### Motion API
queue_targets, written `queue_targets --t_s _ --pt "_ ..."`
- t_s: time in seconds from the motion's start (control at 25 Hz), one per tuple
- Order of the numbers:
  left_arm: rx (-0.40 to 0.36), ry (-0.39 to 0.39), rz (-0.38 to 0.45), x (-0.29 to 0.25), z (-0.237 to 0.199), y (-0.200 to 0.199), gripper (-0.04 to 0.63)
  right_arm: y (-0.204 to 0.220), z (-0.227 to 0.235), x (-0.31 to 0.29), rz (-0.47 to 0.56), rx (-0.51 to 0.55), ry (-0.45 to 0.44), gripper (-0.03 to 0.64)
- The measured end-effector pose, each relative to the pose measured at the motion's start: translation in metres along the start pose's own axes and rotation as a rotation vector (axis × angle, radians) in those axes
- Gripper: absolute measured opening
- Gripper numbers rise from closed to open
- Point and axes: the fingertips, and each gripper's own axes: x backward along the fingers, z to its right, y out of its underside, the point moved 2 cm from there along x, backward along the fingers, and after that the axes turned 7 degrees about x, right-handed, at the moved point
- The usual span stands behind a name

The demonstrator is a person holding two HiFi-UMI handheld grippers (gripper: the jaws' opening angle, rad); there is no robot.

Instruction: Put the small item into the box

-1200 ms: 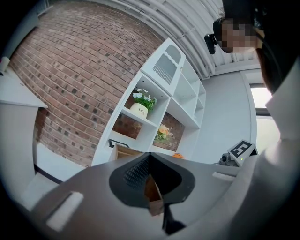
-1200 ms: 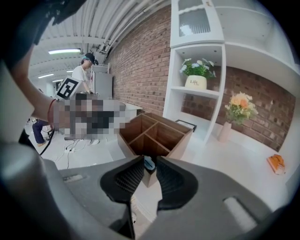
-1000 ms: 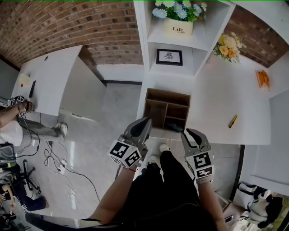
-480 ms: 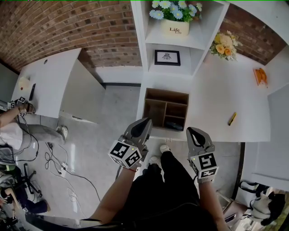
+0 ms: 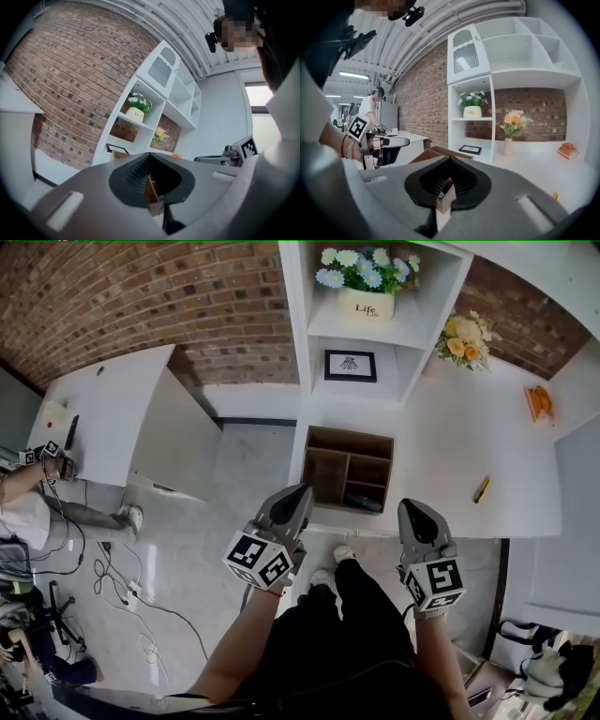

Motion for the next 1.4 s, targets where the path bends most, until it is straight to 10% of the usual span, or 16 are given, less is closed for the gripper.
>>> queue_targets --t_s 1.4 --pt "-0.138 -0.045 0.090 -0.004 -0.001 -0.056 0.002 -0.054 0.018 -0.006 0.149 0.002 0.000 0.003"
